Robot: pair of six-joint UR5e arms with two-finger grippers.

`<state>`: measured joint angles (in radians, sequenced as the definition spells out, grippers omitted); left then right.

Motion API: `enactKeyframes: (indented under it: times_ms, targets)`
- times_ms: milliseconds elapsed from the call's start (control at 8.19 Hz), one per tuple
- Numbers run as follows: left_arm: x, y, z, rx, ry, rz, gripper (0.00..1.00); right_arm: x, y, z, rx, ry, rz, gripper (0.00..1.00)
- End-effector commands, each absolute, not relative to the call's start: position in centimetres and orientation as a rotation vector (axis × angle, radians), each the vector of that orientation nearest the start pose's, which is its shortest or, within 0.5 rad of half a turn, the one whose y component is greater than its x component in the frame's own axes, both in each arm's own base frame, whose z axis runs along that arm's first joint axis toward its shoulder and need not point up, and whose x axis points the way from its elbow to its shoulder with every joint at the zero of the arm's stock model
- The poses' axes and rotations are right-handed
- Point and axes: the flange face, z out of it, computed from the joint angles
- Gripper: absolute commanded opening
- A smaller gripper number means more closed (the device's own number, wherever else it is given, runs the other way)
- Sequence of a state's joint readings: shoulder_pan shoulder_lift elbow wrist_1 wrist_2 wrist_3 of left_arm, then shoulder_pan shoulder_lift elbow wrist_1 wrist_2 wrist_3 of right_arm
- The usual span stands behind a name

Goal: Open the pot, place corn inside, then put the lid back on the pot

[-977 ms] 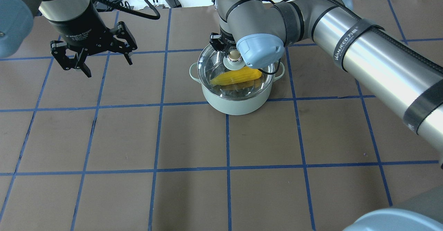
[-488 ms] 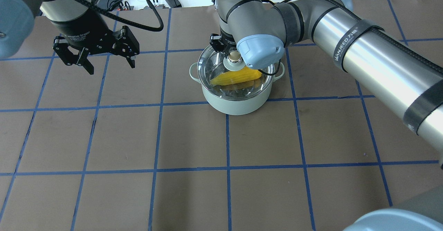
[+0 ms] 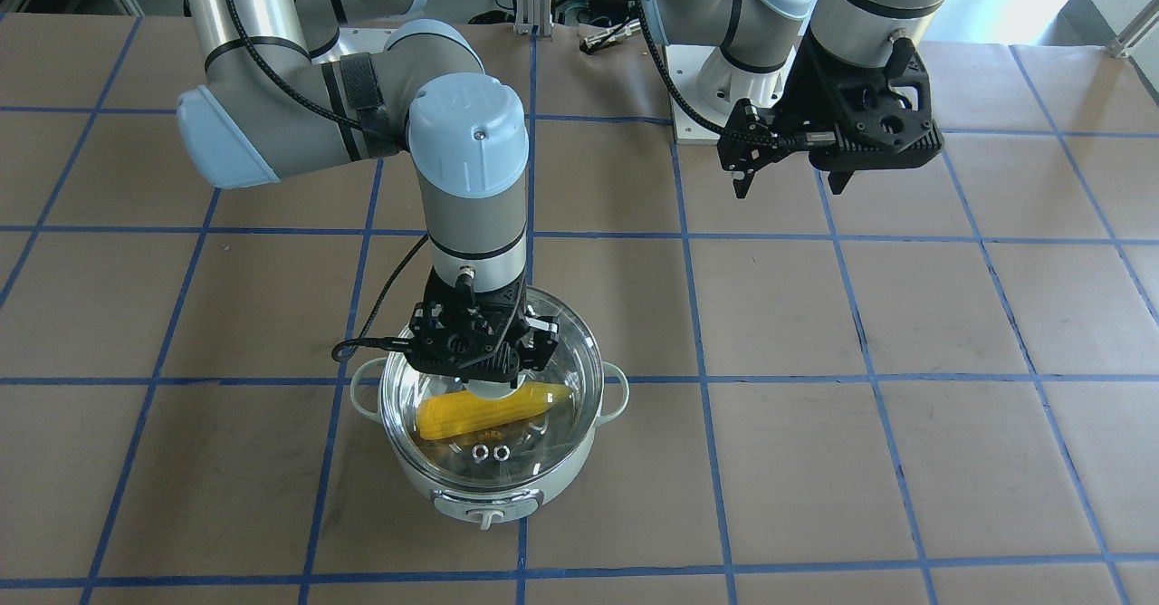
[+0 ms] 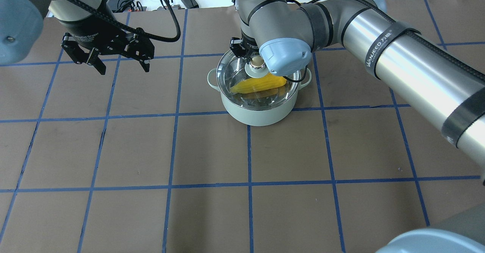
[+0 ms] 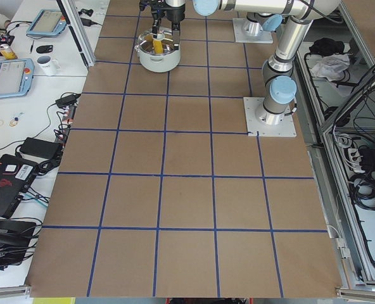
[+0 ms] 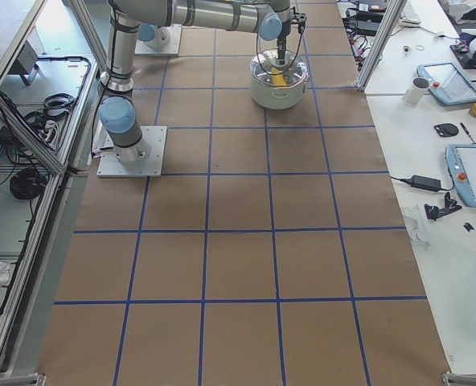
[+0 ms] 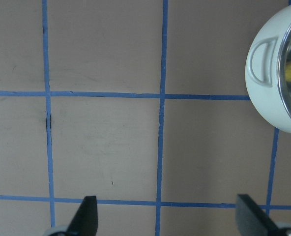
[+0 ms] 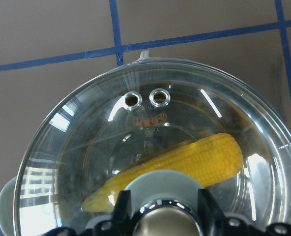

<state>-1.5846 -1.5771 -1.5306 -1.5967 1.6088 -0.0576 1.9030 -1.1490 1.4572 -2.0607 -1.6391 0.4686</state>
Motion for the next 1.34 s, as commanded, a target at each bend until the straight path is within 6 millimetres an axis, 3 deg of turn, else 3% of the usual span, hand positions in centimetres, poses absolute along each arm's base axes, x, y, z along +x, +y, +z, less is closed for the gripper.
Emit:
enactKeyframes:
  times_ms: [0,488,1221]
  targets:
    - [-13.65,-49.64,49.63,0.040,3.097,0.010,1.00,33.54,-58.67,35.18,0.213,3.113,-0.308,0.00]
    - [-13.92,-49.30,50.31,0.047,3.101,-0.012,1.00,33.44,-58.38,34.61,0.211,3.120,-0.291,0.00]
    - [-13.89,-49.65,49.81,0.048,3.106,0.000,1.00,33.21,-58.56,34.75,0.219,3.135,-0.331,0.00]
